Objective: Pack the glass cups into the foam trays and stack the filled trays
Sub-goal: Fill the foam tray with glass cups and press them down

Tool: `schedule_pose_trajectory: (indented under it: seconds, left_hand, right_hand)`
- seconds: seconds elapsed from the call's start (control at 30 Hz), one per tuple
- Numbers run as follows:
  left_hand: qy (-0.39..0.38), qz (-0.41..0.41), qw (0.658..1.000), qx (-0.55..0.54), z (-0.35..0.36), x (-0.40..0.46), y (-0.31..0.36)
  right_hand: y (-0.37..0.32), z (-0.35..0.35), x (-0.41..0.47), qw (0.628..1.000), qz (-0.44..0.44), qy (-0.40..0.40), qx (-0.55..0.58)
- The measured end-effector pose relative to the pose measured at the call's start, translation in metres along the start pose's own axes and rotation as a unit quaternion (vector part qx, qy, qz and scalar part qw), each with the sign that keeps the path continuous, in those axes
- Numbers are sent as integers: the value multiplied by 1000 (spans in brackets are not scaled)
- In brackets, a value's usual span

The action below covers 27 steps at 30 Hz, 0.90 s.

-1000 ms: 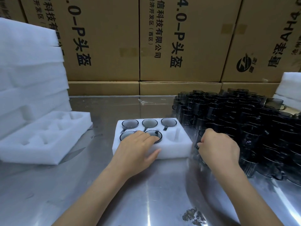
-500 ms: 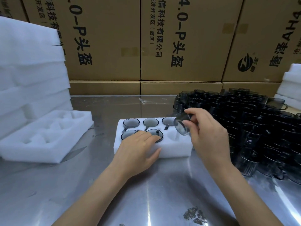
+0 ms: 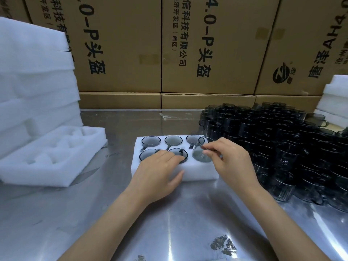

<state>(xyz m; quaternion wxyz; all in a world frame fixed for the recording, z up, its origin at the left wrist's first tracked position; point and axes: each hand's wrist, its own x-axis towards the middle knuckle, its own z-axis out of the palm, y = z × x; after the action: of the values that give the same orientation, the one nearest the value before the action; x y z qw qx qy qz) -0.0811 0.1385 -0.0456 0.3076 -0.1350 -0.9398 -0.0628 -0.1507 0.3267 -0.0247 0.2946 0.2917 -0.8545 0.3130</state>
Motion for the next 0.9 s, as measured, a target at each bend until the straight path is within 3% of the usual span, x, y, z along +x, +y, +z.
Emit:
schedule_pose_trajectory:
  seconds: [0.53, 0.73, 0.9]
  left_hand:
    - [-16, -11, 1000, 3, 1, 1, 1]
    - [33, -38, 998, -38, 3, 4, 8]
    - [39, -2, 999, 34, 4, 16, 21]
  right_hand:
    - [0, 2, 0, 996, 23, -78, -42]
    - [7, -9, 2, 995, 77, 39, 45]
    - [4, -3, 1, 997, 58, -47, 5]
